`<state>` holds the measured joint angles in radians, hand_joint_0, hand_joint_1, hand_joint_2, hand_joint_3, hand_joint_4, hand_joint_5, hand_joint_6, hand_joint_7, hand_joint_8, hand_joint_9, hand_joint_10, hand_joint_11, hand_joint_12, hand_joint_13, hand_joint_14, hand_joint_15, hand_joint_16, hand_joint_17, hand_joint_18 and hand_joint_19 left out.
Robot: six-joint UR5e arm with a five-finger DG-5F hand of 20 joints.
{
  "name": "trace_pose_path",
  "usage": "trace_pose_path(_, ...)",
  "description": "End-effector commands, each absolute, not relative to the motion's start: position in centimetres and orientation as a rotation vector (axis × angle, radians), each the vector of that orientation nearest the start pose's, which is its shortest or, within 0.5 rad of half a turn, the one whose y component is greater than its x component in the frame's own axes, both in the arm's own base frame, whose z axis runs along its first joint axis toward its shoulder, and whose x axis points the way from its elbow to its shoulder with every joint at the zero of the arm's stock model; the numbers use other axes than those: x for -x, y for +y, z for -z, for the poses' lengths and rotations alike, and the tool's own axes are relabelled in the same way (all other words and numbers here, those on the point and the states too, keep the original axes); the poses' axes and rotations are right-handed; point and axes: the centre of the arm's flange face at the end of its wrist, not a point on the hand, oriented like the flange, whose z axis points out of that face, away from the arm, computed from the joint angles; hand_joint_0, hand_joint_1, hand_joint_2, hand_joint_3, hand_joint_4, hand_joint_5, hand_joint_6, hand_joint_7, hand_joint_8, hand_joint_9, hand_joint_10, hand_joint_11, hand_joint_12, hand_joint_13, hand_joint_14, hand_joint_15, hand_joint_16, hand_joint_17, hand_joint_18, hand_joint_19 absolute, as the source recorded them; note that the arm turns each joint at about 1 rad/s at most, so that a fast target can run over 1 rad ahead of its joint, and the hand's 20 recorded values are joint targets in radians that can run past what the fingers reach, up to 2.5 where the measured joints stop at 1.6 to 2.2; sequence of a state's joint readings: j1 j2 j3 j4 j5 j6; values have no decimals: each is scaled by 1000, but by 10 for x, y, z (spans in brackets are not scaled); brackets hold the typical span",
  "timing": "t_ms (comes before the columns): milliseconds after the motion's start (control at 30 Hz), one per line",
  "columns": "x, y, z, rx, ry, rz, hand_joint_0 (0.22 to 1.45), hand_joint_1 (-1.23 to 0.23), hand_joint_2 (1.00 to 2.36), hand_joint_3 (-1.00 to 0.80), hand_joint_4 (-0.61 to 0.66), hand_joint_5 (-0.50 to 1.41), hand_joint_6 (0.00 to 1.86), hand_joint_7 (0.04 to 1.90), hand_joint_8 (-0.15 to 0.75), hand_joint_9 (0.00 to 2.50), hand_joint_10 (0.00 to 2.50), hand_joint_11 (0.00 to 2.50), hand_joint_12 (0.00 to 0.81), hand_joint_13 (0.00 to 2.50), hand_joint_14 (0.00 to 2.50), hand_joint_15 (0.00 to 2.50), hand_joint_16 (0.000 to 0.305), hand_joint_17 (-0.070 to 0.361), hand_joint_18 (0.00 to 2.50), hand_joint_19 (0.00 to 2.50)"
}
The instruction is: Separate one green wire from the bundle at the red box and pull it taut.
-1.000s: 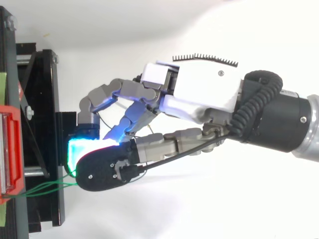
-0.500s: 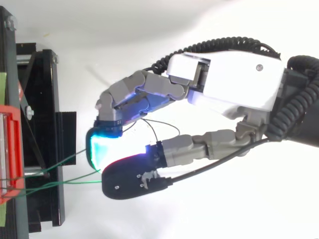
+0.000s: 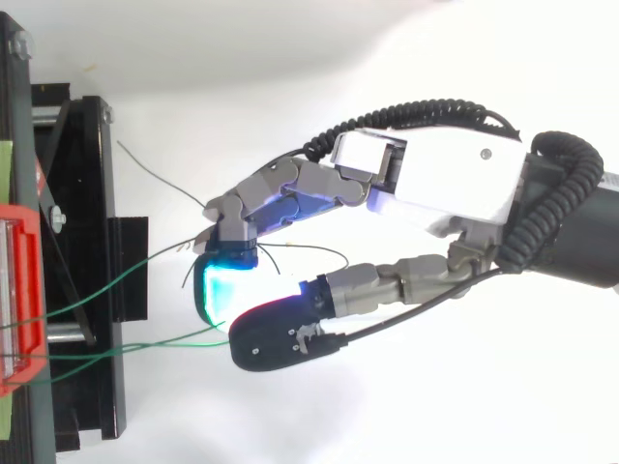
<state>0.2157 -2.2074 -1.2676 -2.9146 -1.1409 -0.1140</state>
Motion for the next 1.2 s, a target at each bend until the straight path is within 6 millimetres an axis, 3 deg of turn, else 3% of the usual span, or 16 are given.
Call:
trace_pose_path(0,-731,-17,-267,-1230,1127,-954,602,-711,1020,-133,51,-177,851,1134,206,543,4,152,301,353,1,59,45,100,291,83)
trace_pose_path(1167,-734,-11,-270,-1185,1127,-942,600,-700,1020,-66,54,-175,873,1129,251,627,8,319,335,401,4,125,49,110,351,124)
